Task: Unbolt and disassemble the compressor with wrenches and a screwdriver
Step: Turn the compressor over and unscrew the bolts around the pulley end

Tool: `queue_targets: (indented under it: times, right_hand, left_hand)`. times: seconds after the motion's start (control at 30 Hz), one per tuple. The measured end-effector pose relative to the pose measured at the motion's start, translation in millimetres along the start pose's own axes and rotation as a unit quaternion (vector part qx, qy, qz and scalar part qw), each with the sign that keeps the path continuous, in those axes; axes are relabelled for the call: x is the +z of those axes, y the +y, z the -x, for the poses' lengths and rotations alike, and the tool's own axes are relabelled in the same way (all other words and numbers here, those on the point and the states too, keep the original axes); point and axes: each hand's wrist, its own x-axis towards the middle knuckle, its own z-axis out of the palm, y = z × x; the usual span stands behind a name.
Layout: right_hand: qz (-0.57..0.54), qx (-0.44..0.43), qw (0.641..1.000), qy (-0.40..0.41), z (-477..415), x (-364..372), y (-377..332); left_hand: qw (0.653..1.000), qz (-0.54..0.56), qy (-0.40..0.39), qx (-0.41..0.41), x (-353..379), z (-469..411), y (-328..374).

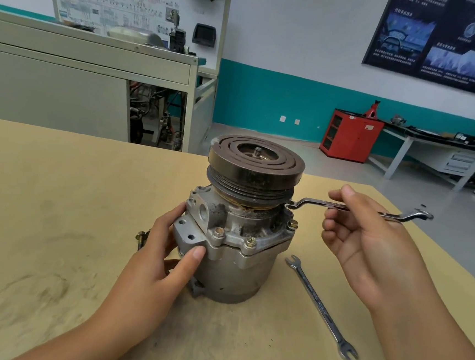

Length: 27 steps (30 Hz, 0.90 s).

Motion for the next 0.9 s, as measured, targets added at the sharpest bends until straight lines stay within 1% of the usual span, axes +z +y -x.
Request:
queue_targets:
  times: [0.07, 0.13, 0.23, 0.3, 0.37, 0.43, 0.53, 0.57, 0.63, 0.67, 0.7, 0.73, 0.83, 0.9]
  right_hand:
    - [0.027, -0.030, 0.999, -0.025, 10.5, -2.2, 0.0]
    - [0.083, -0.079, 0.993, -0.024, 20.2, -3.3, 1.5]
    - [0.211, -0.192, 0.958, 0.025, 32.9, -0.6, 7.6]
    - [0.251, -0.249, 0.934, 0.046, 40.6, 3.2, 11.2]
    - [0.281, -0.283, 0.915, 0.060, 46.3, 6.5, 14.2]
    - [0.340, -0.328, 0.879, 0.064, 49.1, 6.0, 17.3]
    - [0.435, -0.402, 0.805, 0.039, 53.4, 4.8, 20.7]
    - [0.453, -0.416, 0.788, 0.031, 55.1, 5.0, 21.3]
    - [0.474, -0.423, 0.772, 0.023, 57.9, 6.0, 22.9]
    - [0.475, -0.421, 0.773, 0.022, 58.3, 6.5, 23.7]
    - [0.466, -0.412, 0.783, 0.022, 58.4, 7.0, 23.7]
    - [0.449, -0.392, 0.803, 0.025, 57.8, 7.0, 23.3]
    - [0.345, -0.273, 0.898, 0.029, 53.3, 3.6, 15.8]
    - [0.270, -0.183, 0.945, 0.015, 45.3, -4.0, 6.5]
  left_hand:
    - [1.000, -0.007, 0.000, -0.001, -0.5, 0.2, 1.1]
    - [1.000, -0.011, 0.001, -0.002, -0.8, 0.4, 2.2]
    - [1.000, -0.012, -0.001, -0.003, -0.4, 0.2, 2.0]
    - [1.000, -0.012, -0.003, -0.003, -0.7, -0.4, 2.4]
    - [1.000, -0.011, -0.005, -0.002, -1.1, -0.4, 2.3]
    - [1.000, -0.008, -0.008, -0.001, -1.5, -0.2, 2.2]
    - [1.000, -0.008, -0.009, 0.000, -1.4, -0.4, 2.7]
    - [1.000, -0.010, -0.009, 0.000, -1.5, -0.5, 2.9]
    - [1.000, -0.013, -0.010, -0.001, -2.0, -0.1, 3.7]
    - [1.000, -0.013, -0.010, 0.000, -2.1, 0.1, 4.1]
    - [1.000, -0.013, -0.011, 0.001, -2.2, 0.3, 4.4]
    - [1.000, -0.012, -0.012, 0.001, -2.4, 0.3, 4.7]
    - [1.000, -0.010, -0.013, 0.002, -2.3, -0.3, 4.9]
    - [1.000, -0.010, -0.014, 0.002, -2.8, -0.4, 4.6]
